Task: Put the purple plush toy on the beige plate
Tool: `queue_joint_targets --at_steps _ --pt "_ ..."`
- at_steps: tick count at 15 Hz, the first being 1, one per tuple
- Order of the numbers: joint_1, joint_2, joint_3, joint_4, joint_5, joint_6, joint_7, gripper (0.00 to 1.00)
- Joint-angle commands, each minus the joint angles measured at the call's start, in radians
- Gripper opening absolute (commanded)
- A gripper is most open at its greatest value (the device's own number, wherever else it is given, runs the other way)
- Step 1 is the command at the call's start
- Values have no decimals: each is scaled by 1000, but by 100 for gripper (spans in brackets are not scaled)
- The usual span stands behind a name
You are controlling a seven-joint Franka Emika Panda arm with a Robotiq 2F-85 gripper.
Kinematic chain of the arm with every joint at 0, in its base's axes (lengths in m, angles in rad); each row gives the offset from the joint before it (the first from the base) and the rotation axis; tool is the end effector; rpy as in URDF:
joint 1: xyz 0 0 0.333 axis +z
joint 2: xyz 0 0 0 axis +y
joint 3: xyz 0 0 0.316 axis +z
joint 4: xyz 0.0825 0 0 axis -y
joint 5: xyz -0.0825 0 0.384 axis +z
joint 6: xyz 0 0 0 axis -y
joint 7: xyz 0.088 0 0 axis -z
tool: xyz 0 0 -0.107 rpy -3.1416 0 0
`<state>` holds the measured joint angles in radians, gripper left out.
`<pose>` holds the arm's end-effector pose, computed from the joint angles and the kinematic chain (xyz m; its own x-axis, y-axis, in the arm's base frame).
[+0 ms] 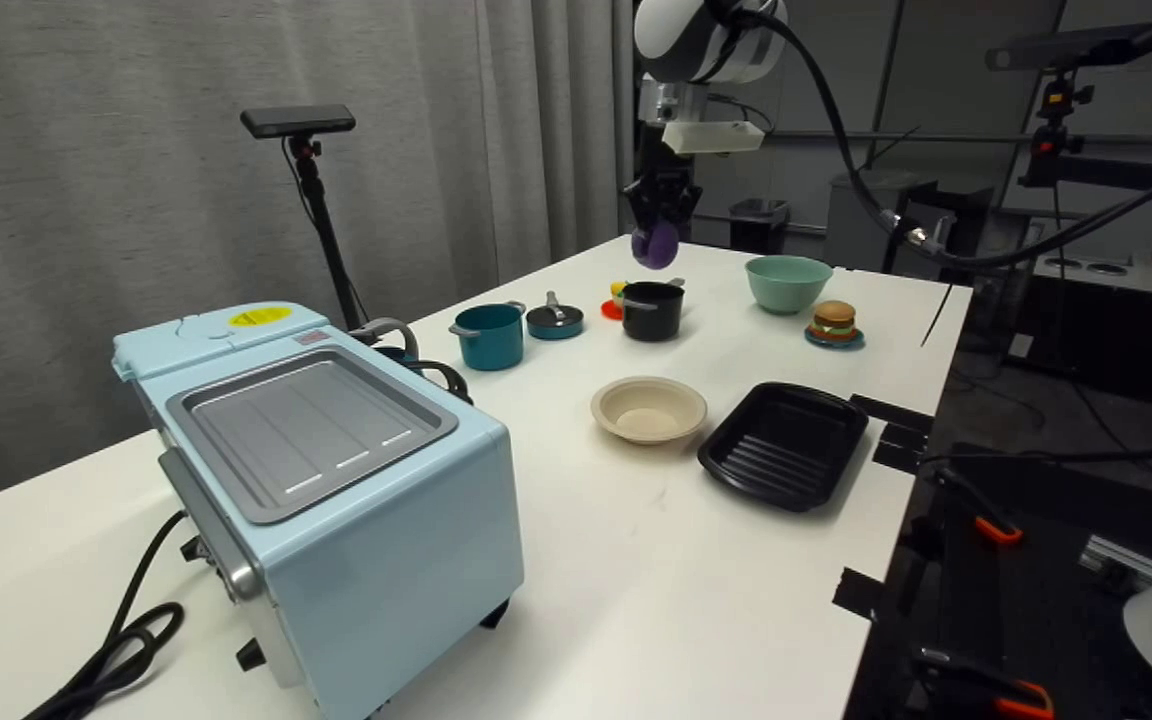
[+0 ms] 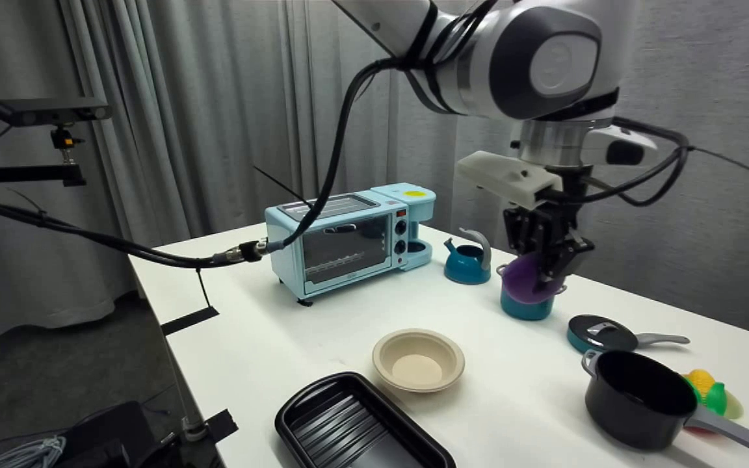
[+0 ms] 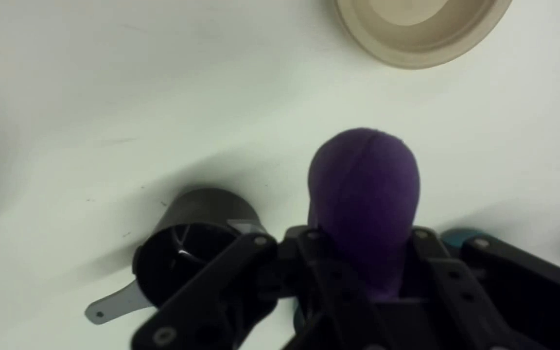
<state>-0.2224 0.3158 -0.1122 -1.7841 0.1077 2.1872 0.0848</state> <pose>0.6139 -0.2035 0.3874 0.8869 -0.4544 0.0830 -0.4501 -0.8906 -0.0655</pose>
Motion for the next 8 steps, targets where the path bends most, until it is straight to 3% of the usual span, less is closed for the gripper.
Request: queue_joint_targets --at_steps 1,8 --pt "26 -38 31 -92 57 29 -86 6" --pt "30 6 66 -138 134 -59 -192 6"
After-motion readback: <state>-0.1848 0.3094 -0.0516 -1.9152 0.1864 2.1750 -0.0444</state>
